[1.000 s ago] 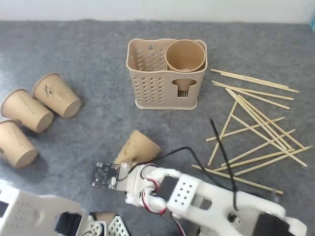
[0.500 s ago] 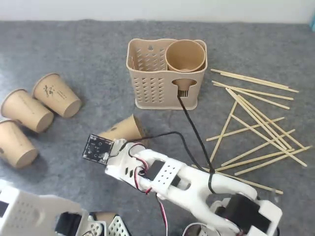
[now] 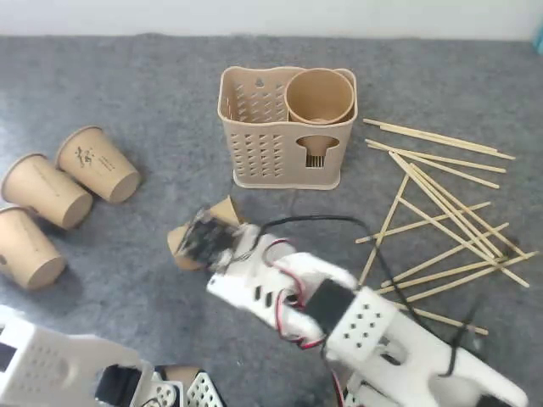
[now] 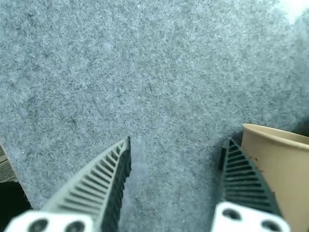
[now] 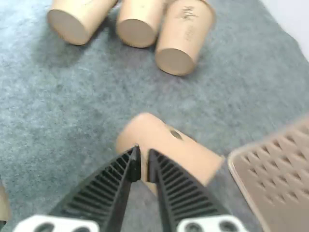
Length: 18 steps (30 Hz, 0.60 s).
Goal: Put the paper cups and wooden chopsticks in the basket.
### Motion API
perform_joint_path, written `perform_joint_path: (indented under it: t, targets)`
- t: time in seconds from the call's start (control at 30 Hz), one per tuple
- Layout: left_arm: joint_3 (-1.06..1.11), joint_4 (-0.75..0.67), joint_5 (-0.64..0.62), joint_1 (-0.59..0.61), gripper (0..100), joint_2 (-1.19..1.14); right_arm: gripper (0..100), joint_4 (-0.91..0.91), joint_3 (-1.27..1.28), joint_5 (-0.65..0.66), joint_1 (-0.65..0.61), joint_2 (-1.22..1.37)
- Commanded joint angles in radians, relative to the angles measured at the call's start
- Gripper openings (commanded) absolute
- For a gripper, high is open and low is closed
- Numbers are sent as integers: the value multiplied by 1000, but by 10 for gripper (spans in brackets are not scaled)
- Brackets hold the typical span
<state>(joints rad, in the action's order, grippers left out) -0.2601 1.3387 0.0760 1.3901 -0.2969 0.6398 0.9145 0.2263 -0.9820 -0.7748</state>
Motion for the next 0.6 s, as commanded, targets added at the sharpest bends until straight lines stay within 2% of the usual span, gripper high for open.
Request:
perform_joint_path:
  t: [0.0,0.4,0.47,0.57]
  targets:
    - [-4,14,5,-11,283,17,159,41,-55,-87,84,-38]
    - [-4,29,5,-9,283,17,208,28,-161,-252,143,251]
    - [-4,28,5,-9,283,15,168,25,-189,-299,176,280]
    - [-4,25,5,-8,283,14,46,-22,-193,-348,240,297]
